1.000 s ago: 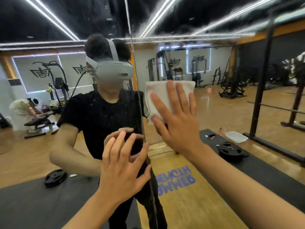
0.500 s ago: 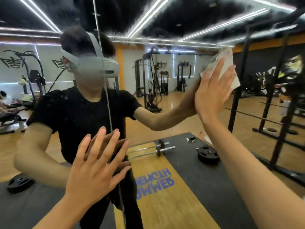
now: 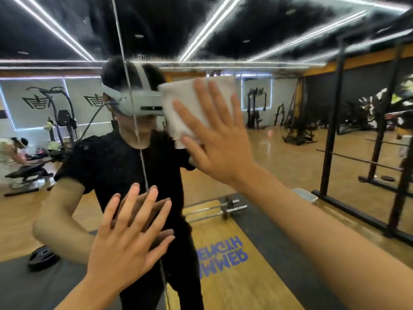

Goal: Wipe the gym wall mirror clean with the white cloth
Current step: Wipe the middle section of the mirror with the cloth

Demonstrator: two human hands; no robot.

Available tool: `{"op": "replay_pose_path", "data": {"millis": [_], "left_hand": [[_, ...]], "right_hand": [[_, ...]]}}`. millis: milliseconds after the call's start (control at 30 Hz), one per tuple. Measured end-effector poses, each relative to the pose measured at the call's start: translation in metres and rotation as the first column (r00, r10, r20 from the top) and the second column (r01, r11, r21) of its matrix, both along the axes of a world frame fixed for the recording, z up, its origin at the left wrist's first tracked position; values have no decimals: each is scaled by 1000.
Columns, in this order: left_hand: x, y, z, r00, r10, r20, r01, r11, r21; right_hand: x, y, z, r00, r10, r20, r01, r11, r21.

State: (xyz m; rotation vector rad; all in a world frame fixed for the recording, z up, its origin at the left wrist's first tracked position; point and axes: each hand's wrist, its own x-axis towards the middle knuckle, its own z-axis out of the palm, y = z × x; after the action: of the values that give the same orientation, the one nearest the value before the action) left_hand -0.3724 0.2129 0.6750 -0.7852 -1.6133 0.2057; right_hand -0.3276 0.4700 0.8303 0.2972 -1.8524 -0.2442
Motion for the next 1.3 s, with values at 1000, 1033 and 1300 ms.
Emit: {"op": "replay_pose_path", "data": {"millis": [1000,1033,1300], "left_hand": [[4,1,1,999,37,25,-37,999,-12],[3,1,1,999,43,19,-43,999,-12],[5,5,1,998,62,9,-62,998,-10]], "right_hand": [[4,75,4,997,-75,-16,65,939,-338],[7,104,3,995,-104,-2,93,902,-421],[12,121,17,982,-188,-4,84,462,-883]]}}
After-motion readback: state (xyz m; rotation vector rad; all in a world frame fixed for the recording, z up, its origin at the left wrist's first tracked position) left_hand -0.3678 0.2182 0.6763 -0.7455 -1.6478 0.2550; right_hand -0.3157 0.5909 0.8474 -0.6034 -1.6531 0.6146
